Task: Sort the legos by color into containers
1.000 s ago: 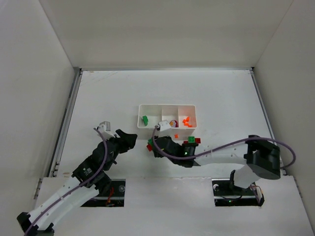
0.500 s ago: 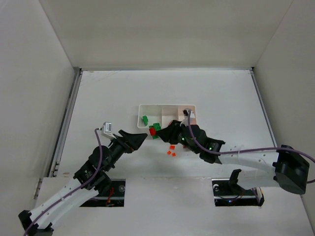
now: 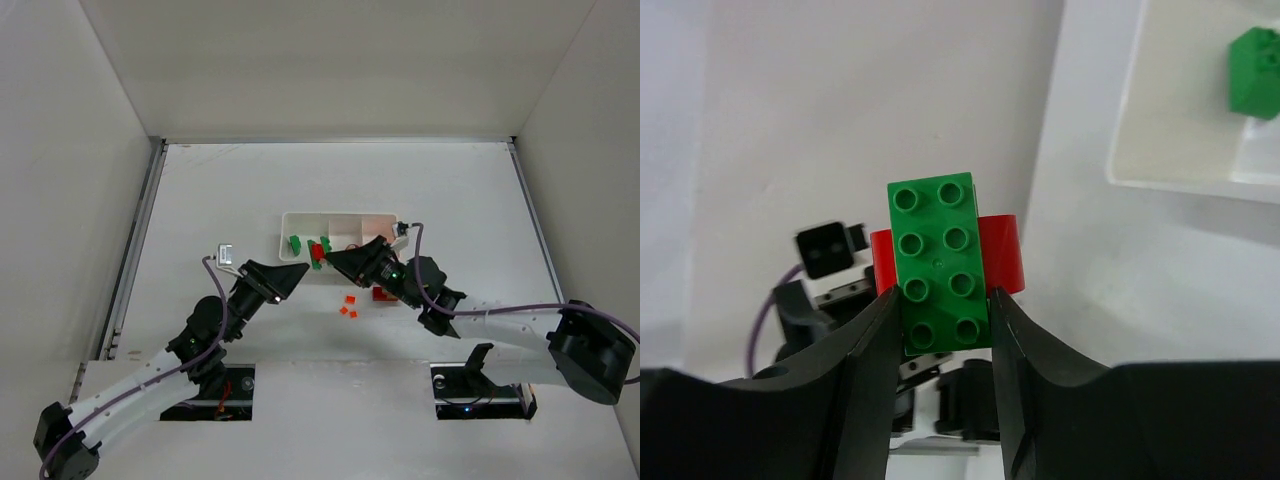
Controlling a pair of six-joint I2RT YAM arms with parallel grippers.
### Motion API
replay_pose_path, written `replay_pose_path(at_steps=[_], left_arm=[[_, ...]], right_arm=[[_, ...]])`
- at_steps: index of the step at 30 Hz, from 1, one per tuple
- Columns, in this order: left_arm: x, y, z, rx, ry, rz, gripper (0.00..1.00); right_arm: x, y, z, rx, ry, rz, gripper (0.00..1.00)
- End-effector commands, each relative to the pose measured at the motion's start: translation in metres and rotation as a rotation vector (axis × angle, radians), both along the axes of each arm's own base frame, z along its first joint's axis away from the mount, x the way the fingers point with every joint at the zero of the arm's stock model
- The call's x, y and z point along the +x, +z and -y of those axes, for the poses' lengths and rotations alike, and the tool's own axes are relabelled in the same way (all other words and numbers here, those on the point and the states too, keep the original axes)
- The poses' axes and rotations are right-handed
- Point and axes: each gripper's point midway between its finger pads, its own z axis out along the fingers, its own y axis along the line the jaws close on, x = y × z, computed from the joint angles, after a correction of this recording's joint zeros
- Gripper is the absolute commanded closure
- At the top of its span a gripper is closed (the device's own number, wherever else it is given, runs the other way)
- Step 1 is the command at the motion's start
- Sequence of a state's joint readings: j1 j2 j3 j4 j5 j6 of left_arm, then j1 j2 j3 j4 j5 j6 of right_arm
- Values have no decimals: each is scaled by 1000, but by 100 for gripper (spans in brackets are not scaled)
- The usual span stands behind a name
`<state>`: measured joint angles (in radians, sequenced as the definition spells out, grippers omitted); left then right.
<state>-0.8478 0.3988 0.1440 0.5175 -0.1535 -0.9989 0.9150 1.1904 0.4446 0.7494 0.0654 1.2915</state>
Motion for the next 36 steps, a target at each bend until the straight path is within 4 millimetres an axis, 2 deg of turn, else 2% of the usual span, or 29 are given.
replay_pose_path(at_steps=[1, 9, 18, 24, 36], left_arm=[[-2, 33, 1, -116, -9, 79, 28], [-2, 38, 2, -142, -15, 95, 39], [-2, 43, 5, -132, -22, 101, 40], [2, 34, 11, -108, -25, 69, 41], [8, 36, 11, -110, -12, 67, 48]], right_arm=[[-11, 60, 4, 239, 40, 69, 78], [-7, 60, 4, 306, 32, 45, 78], [-1, 56, -4, 344, 39, 23, 78], [0, 56, -8, 371, 51, 28, 78], [0, 44, -17, 369, 67, 11, 78]])
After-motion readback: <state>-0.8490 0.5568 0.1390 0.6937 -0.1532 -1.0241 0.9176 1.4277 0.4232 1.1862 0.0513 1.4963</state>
